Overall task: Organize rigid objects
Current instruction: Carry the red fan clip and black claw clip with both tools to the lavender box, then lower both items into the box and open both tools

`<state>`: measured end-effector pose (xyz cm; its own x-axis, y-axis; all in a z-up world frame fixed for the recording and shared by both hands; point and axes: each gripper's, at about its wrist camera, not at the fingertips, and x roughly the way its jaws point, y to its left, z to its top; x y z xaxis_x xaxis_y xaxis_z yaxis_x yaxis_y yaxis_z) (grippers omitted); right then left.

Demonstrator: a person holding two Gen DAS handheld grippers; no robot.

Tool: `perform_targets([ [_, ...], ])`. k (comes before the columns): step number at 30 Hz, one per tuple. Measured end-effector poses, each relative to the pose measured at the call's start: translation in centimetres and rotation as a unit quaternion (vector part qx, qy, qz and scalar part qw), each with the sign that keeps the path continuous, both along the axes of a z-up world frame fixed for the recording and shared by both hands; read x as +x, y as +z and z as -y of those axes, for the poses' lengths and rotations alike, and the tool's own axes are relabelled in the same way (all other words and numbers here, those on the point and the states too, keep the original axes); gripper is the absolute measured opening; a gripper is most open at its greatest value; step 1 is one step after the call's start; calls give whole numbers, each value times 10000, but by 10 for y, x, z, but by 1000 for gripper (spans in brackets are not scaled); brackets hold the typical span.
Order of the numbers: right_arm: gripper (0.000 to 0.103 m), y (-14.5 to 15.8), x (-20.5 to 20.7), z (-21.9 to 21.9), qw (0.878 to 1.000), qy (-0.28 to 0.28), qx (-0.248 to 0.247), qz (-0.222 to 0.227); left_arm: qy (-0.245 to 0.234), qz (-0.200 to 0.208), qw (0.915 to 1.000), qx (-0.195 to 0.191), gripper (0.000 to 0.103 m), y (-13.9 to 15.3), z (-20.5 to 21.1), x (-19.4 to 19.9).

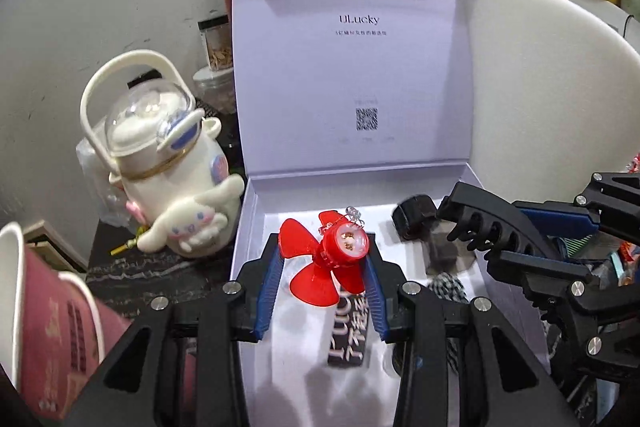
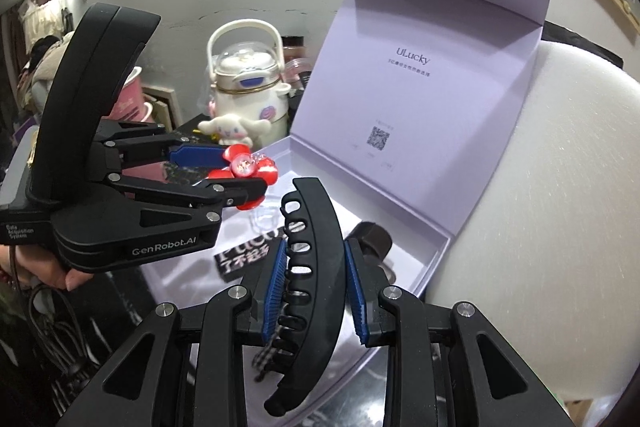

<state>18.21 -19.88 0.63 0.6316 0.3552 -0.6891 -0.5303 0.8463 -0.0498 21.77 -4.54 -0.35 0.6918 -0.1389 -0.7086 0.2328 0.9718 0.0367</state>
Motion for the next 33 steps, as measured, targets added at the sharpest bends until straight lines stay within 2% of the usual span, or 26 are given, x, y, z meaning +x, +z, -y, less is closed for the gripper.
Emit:
perform_targets([
  [8,29,-4,20,4,9999,-116,6,-14,-8,69,9997,222,38,-6,8,23],
  [15,29,-9,34,8,9998,-192,13,-11,42,-45,9992,401,38,-16,12,40],
  [25,29,-26,50,5,9995,-224,-73,-207,108,-364,9964,763,38,-37,29,70],
  [33,29,-33,62,-1,9990,-246,-145,-333,-49,-734,9927,952,38,-48,40,83],
])
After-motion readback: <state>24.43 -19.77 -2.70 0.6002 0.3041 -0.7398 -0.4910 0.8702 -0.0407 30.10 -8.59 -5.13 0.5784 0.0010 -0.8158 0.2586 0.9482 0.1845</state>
